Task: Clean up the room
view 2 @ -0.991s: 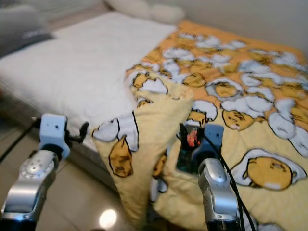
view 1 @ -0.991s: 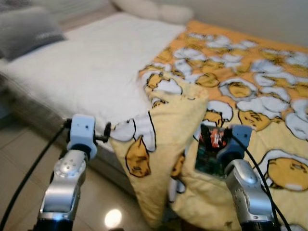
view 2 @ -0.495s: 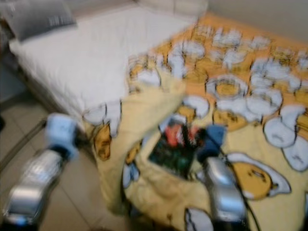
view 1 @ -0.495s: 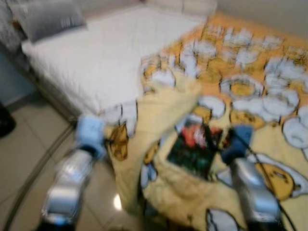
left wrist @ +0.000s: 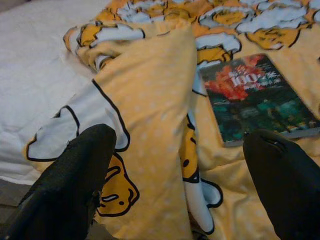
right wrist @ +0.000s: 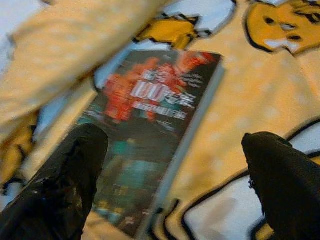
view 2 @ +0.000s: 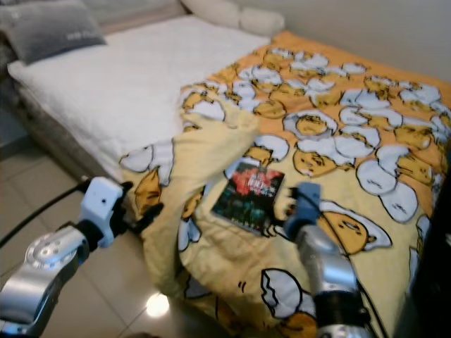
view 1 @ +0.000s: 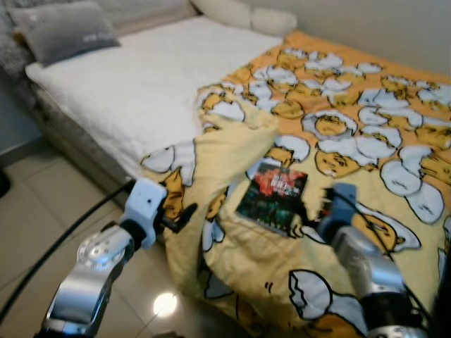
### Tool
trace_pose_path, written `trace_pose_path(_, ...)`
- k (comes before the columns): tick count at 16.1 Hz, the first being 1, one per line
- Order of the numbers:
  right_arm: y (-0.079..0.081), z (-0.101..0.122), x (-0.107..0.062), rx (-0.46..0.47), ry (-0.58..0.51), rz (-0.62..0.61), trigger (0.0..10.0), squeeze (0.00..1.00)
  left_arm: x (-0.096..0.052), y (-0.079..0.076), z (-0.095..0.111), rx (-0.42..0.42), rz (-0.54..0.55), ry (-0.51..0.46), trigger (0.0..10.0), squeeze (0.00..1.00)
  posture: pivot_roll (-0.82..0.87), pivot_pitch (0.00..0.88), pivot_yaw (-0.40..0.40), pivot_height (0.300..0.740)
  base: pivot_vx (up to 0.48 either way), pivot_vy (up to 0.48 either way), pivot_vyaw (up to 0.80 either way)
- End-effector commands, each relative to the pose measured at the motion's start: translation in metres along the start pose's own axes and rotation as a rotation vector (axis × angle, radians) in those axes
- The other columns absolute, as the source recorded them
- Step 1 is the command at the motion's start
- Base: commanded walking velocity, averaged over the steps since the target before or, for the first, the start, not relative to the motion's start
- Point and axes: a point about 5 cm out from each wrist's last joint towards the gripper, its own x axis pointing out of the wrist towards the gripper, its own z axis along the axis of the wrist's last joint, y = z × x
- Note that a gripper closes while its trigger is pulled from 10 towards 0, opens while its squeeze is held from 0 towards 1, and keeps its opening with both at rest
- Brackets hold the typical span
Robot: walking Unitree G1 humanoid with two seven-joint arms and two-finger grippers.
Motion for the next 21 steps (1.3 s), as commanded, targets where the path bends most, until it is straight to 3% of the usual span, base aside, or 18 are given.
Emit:
trace_pose_path(1, 0.001, 0.013, 0.004, 0.008, -0.044, -0.004, 10.0, 0.00, -0.001, -0.001, -0.003, -0.006, -0.014, 0.013, 10.0, 0.06, 0.00, 0.000, -0.027, 0.740, 0.000, 0.000, 0.00)
trace_pose_path(2, -0.001, 0.017, 0.005, 0.032, -0.053, -0.006, 10.0, 0.00, 0.000, 0.002, -0.001, -0.007, 0.005, 0.005, 10.0, 0.00, -0.01, 0.000, -0.026, 0.740, 0.000, 0.000, 0.00)
trace_pose_path(12, 0.008, 0.013, 0.013, 0.049, -0.033, -0.005, 10.0, 0.00, 0.013, -0.015, -0.004, -0.031, -0.033, 0.013, 10.0, 0.00, -0.02, 0.000, -0.021, 0.740, 0.000, 0.000, 0.00)
trace_pose_path(21, 0.021, 0.020, 0.008, 0.029, -0.084, 0.063, 10.0, 0.00, 0.017, -0.009, 0.000, -0.067, 0.059, -0.032, 10.0, 0.00, -0.02, 0.000, -0.026, 0.740, 0.000, 0.000, 0.00)
